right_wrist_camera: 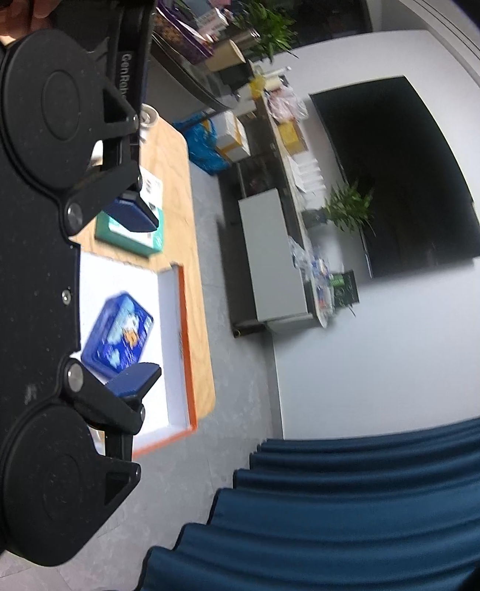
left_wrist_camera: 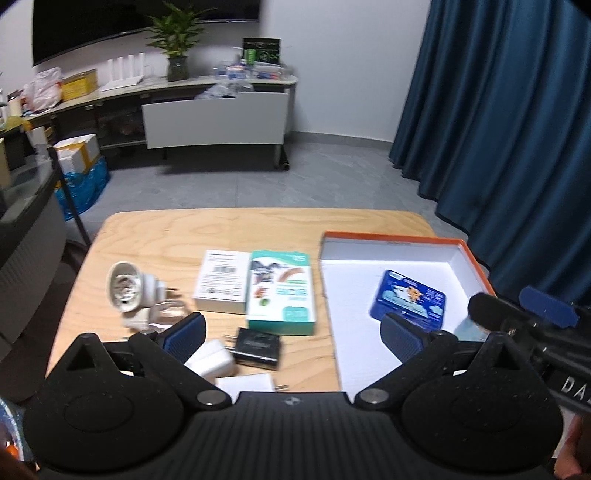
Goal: Organize rigid objects
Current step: 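Place the toothpick jar in the white box and open the right tool, then grasp the white plug adapter with the left tool while the right tool grasps the green box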
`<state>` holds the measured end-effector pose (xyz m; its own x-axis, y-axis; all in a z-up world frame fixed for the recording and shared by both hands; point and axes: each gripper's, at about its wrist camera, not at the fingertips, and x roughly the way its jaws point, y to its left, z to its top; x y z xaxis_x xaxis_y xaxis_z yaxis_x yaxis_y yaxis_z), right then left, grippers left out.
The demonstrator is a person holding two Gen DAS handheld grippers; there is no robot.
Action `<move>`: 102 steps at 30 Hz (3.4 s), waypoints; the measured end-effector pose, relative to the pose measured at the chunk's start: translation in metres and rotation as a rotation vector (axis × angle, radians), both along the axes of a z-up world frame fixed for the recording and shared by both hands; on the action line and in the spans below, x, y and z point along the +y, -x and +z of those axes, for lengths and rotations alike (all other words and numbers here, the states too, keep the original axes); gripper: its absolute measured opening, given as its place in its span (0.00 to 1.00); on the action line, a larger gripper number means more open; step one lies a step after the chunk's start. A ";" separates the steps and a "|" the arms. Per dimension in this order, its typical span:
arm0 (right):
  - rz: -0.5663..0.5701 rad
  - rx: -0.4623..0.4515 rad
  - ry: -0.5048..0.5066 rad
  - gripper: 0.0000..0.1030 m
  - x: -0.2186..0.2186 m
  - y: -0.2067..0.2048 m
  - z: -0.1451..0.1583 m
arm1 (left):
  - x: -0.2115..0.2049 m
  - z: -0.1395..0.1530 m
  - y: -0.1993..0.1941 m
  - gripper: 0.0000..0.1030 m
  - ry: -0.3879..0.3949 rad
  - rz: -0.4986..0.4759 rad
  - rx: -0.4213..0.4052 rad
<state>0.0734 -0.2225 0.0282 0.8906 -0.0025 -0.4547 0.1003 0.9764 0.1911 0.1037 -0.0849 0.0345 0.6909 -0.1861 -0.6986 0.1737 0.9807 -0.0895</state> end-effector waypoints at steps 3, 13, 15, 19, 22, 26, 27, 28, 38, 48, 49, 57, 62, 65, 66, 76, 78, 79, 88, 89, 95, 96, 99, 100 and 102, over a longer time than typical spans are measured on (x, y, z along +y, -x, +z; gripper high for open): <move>0.029 0.005 -0.003 0.89 0.017 -0.003 0.000 | 0.011 0.000 -0.001 1.00 -0.002 0.027 0.007; 0.103 0.023 0.016 0.89 0.060 -0.011 0.002 | 0.049 0.003 0.001 1.00 -0.001 0.083 -0.018; 0.116 0.023 0.023 0.89 0.067 -0.012 0.004 | 0.054 0.003 0.003 1.00 0.000 0.090 -0.024; 0.134 0.031 0.028 0.89 0.077 -0.018 0.004 | 0.067 0.000 0.004 1.00 0.002 0.106 -0.021; 0.145 0.039 0.025 0.89 0.083 -0.021 0.001 | 0.075 -0.001 0.003 1.00 0.002 0.121 -0.014; 0.160 0.045 0.022 0.89 0.092 -0.024 0.000 | 0.086 -0.003 0.003 1.00 0.004 0.134 -0.010; 0.165 0.046 0.023 0.89 0.094 -0.025 -0.001 | 0.088 -0.004 0.003 1.00 0.005 0.138 -0.009; 0.169 0.047 0.025 0.89 0.096 -0.026 -0.001 | 0.090 -0.004 0.003 1.00 0.004 0.141 -0.009; 0.195 0.066 0.024 0.89 0.105 -0.034 -0.008 | 0.104 -0.008 0.001 1.00 0.005 0.156 -0.001; 0.202 0.095 0.020 0.89 0.110 -0.038 -0.019 | 0.114 -0.021 -0.001 1.00 0.019 0.154 0.024; 0.202 0.098 0.017 0.89 0.109 -0.038 -0.020 | 0.116 -0.024 -0.001 1.00 0.020 0.157 0.031; 0.184 0.128 -0.008 0.89 0.102 -0.038 -0.034 | 0.134 -0.039 -0.007 1.00 0.028 0.207 0.070; 0.182 0.139 -0.021 0.89 0.100 -0.040 -0.039 | 0.140 -0.046 -0.010 1.00 0.027 0.223 0.085; 0.177 0.145 -0.029 0.89 0.098 -0.040 -0.043 | 0.144 -0.051 -0.011 1.00 0.033 0.232 0.096; 0.176 0.148 -0.033 0.89 0.097 -0.041 -0.044 | 0.145 -0.052 -0.011 1.00 0.035 0.231 0.099; 0.175 0.171 -0.052 0.89 0.092 -0.042 -0.054 | 0.139 -0.072 -0.019 1.00 0.033 0.189 0.105; 0.171 0.176 -0.055 0.89 0.090 -0.042 -0.056 | 0.136 -0.076 -0.022 1.00 0.023 0.182 0.102; 0.169 0.178 -0.056 0.89 0.089 -0.042 -0.057 | 0.135 -0.079 -0.025 1.00 0.018 0.180 0.103; 0.157 0.210 -0.055 0.89 0.084 -0.050 -0.067 | 0.132 -0.093 -0.034 0.84 0.005 0.136 0.057; 0.157 0.214 -0.055 0.89 0.084 -0.052 -0.068 | 0.131 -0.093 -0.033 0.84 0.001 0.129 0.054; 0.150 0.220 -0.024 0.89 0.089 -0.083 -0.068 | 0.133 -0.089 -0.029 0.84 0.030 0.131 0.034; 0.151 0.221 -0.014 0.89 0.091 -0.092 -0.067 | 0.134 -0.087 -0.028 0.84 0.035 0.130 0.030; 0.142 0.240 0.014 0.89 0.096 -0.118 -0.069 | 0.137 -0.081 -0.027 0.84 0.045 0.137 0.016; 0.143 0.251 0.020 0.89 0.098 -0.127 -0.071 | 0.138 -0.080 -0.028 0.84 0.045 0.140 0.011; 0.139 0.282 0.037 0.89 0.102 -0.146 -0.076 | 0.140 -0.076 -0.028 0.84 0.060 0.143 0.007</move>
